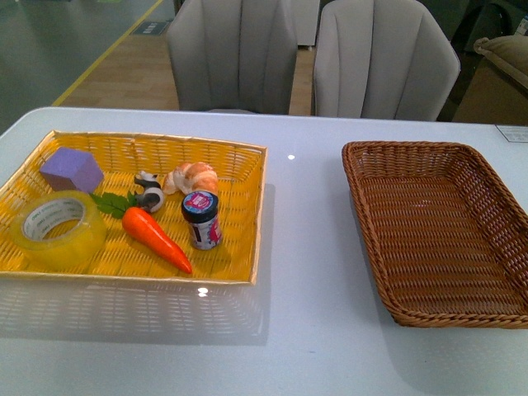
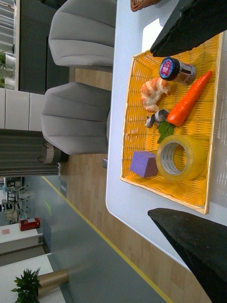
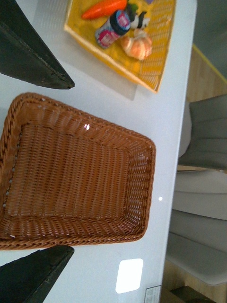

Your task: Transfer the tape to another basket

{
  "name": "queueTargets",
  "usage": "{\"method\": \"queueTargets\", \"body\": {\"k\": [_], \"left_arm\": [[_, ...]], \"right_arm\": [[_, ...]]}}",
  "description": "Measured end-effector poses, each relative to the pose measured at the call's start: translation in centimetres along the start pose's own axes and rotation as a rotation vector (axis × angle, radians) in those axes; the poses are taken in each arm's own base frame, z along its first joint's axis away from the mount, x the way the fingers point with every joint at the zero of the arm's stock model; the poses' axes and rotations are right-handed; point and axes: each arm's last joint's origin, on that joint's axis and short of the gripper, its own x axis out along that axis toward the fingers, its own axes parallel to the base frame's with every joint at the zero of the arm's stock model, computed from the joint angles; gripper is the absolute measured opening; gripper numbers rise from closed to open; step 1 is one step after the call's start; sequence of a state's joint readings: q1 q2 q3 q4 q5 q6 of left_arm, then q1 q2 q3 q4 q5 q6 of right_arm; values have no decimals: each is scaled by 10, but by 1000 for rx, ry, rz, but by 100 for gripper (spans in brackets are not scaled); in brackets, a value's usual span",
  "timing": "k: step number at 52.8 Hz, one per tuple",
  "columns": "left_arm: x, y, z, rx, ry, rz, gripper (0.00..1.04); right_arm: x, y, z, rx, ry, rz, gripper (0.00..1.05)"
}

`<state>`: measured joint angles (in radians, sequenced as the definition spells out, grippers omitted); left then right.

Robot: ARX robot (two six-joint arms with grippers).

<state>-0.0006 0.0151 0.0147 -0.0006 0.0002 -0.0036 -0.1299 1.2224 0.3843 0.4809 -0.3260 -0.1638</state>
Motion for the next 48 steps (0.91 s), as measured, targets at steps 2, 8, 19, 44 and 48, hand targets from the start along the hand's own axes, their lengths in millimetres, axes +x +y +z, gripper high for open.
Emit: {"method": "queueTargets", "body": {"k": [2, 8, 19, 44, 48], "left_arm": [[0, 0, 0, 0, 0, 0, 96], [0, 0, 0, 0, 0, 0, 96], [0, 0, 0, 0, 0, 0, 96], [0, 0, 0, 0, 0, 0, 96], [0, 0, 0, 0, 0, 0, 96]], "right_arm": [[15, -5, -1, -5, 21, -13, 96], [52, -20, -7, -8, 73, -49, 96], [114, -46, -39, 38, 232, -96, 96], [154, -81, -82, 121, 359, -187, 96], [158, -82, -89, 125, 378, -192, 96]]}}
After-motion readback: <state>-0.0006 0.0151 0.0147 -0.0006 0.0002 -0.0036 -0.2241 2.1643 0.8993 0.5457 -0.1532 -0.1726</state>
